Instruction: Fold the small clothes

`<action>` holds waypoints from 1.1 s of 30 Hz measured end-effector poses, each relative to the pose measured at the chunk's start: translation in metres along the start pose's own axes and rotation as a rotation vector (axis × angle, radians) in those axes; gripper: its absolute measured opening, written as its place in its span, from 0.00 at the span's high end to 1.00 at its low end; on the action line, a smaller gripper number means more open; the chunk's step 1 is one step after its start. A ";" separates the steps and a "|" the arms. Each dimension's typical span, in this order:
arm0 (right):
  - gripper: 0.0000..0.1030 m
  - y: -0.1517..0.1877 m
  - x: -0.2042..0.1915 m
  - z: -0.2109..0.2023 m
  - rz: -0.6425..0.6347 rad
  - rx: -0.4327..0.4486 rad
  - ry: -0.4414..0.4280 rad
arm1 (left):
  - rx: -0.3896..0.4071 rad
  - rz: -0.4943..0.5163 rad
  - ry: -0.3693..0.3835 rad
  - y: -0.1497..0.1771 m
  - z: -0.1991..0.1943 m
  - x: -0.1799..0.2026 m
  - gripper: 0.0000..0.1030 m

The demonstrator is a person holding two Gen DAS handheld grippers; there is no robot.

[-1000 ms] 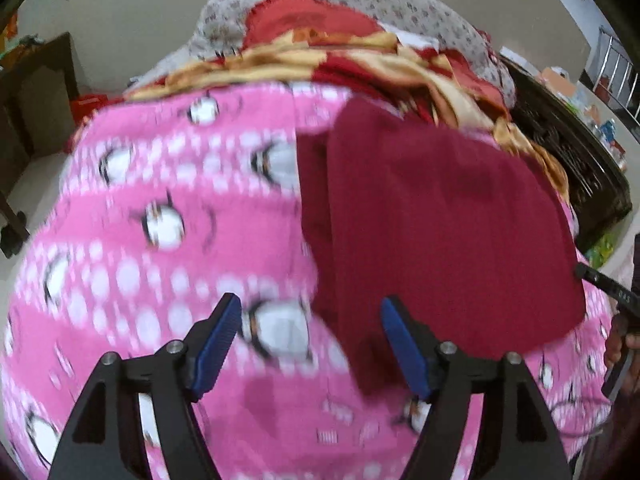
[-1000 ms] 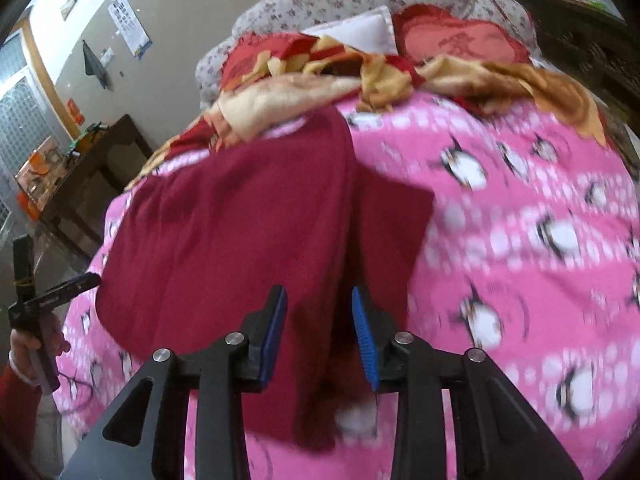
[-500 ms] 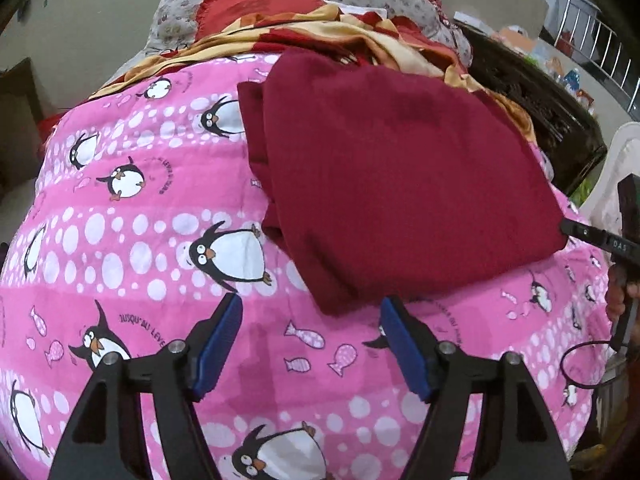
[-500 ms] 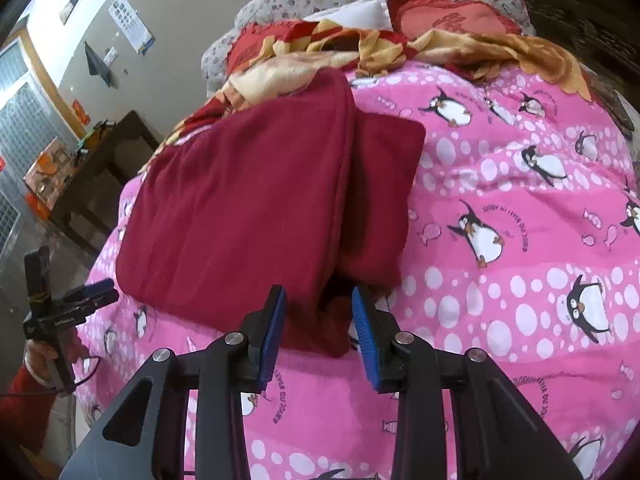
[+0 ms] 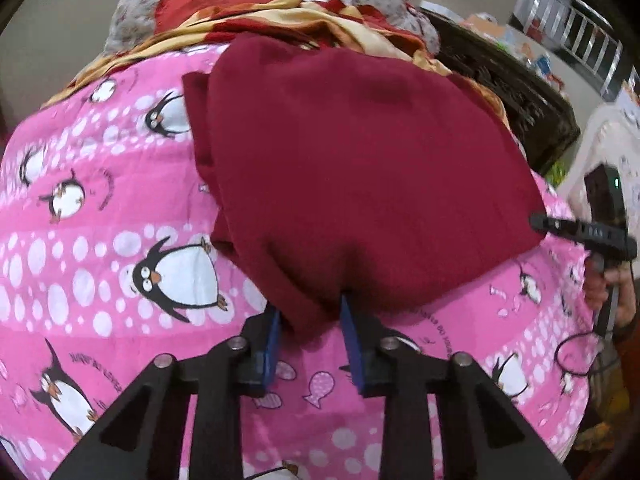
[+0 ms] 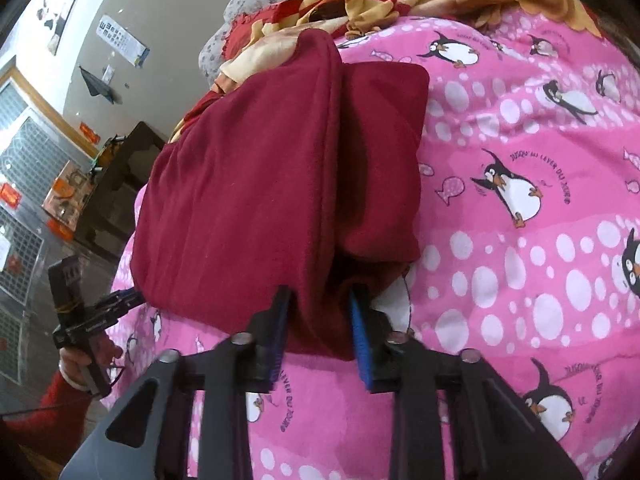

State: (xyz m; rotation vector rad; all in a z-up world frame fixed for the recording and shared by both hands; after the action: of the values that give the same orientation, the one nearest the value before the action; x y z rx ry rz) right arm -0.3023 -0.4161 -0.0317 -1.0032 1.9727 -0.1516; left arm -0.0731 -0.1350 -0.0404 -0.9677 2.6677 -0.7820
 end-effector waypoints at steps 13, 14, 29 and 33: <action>0.78 -0.010 -0.025 -0.029 -0.095 0.006 0.020 | -0.026 -0.044 -0.020 0.012 -0.020 -0.036 0.92; 0.79 -0.007 -0.019 -0.023 -0.098 -0.011 0.054 | -0.036 -0.053 -0.023 0.015 -0.014 -0.034 0.92; 0.66 -0.027 -0.044 -0.046 -0.184 0.046 0.161 | 0.031 -0.121 -0.163 -0.005 -0.046 -0.038 0.50; 0.65 -0.046 -0.075 -0.018 -0.253 0.029 0.130 | 0.074 -0.144 -0.198 -0.025 -0.048 -0.030 0.38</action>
State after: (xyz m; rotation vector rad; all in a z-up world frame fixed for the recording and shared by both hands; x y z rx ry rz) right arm -0.2686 -0.3991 0.0493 -1.2482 1.9464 -0.3930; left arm -0.0538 -0.1122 0.0134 -1.1630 2.4065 -0.7636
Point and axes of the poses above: each gripper's, at about its wrist camera, not at the fingertips, and z roughly the way its jaws point, x to its right, y to its underside, the point moved 7 cm from there along z, roughly the way its jaws point, and after that the axes turned 14 degrees about -y, right-handed, at the moved point
